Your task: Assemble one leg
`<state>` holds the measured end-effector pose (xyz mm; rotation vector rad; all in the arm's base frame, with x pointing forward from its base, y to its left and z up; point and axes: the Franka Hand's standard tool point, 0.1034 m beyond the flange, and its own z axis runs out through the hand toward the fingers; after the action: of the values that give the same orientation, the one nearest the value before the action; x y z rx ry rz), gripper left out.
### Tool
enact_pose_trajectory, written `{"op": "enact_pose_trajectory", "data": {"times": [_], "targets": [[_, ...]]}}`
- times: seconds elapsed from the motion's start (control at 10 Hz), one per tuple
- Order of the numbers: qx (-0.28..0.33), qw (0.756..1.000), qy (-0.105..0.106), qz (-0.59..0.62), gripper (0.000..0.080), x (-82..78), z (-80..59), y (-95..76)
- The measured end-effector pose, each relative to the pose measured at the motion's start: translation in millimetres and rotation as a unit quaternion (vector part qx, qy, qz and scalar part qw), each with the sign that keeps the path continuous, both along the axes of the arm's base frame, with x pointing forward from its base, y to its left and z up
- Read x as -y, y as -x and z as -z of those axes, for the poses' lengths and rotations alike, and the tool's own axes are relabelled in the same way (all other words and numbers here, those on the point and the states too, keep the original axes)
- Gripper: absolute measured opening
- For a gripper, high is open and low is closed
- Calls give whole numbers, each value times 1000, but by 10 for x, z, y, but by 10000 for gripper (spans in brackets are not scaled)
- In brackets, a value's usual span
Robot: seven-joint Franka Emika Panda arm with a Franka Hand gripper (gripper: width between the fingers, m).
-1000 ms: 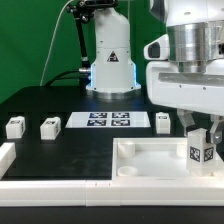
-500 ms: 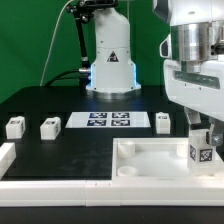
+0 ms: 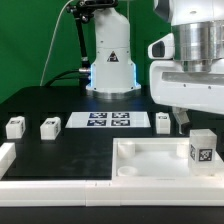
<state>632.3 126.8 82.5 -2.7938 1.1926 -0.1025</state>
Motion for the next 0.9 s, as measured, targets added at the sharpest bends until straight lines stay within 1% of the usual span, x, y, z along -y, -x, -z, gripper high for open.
{"op": "enact_pose_trajectory", "data": {"times": [0.1,0.2,0.4,0.5,0.6,0.7,0.8,0.9], "targets": [[5,998,10,-63,649,2,3,-1],[13,990,19,-137,649,26,16,-8],[18,972,34,-231,649,-22,18,0],[21,949,49,-311,649,21,15,-21],[23,930,56,-362,649,70,23,-26],[24,917,59,-393,649,90,25,-26],[24,913,60,-403,649,85,25,-25],[24,914,60,-400,649,86,26,-25]]}}
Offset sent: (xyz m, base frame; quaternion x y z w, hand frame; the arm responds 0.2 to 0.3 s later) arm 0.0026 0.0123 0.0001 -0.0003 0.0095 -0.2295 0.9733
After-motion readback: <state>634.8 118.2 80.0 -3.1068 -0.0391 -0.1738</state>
